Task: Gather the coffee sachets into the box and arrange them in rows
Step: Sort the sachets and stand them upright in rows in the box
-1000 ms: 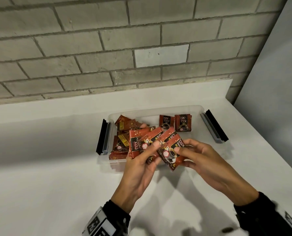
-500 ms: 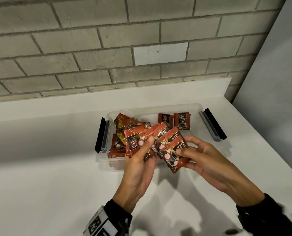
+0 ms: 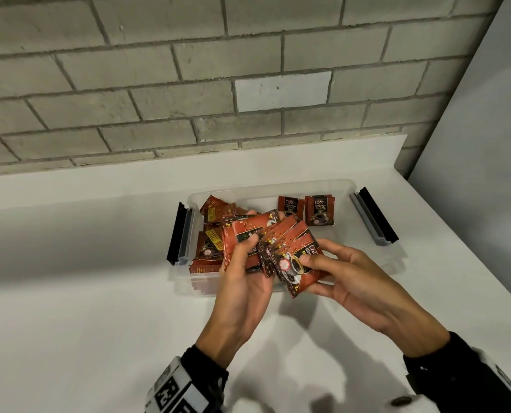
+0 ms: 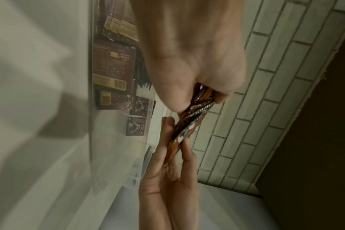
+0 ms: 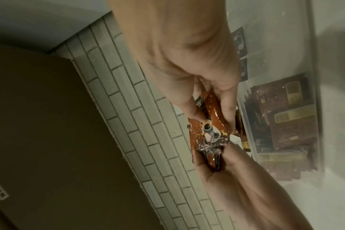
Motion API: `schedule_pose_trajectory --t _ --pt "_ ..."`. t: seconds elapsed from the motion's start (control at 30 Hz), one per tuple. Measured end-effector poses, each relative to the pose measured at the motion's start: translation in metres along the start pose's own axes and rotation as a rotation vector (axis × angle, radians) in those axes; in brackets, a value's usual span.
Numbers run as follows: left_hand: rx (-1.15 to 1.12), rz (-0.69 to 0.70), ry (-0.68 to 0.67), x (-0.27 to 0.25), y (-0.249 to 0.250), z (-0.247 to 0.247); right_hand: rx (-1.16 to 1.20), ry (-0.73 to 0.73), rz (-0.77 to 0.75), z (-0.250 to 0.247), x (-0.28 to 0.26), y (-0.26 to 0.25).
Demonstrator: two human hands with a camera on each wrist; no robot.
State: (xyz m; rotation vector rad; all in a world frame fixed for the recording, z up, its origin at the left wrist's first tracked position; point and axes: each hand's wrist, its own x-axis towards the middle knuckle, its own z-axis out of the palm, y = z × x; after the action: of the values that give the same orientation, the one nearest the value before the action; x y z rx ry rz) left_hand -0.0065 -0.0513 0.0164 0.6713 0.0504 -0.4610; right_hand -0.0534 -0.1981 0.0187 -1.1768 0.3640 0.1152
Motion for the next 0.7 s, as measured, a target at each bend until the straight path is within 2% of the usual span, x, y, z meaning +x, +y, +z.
schedule_pose_trajectory --t 0.13,0.3,0.4,0.53,0.7 --pt "0.065 -0.012 -0.009 0.003 -0.002 -0.005 0.05 0.036 -0.02 0.0 0.003 0.003" --pt "0.158 0.002 0.107 0.01 0.005 -0.017 -0.009 0.078 -0.123 -0.01 0.005 -0.007" --pt "0.327 -0.032 0.061 0.013 0.012 -0.017 -0.176 -0.003 -0.185 -0.021 0.003 -0.023" --pt "0.498 -0.107 -0.022 0.013 0.019 -0.015 -0.577 -0.149 -0.257 -0.029 0.004 -0.047" --pt "0.655 -0.175 -0.089 0.014 0.019 -0.01 -0.803 -0.33 -0.201 -0.018 0.008 -0.062"
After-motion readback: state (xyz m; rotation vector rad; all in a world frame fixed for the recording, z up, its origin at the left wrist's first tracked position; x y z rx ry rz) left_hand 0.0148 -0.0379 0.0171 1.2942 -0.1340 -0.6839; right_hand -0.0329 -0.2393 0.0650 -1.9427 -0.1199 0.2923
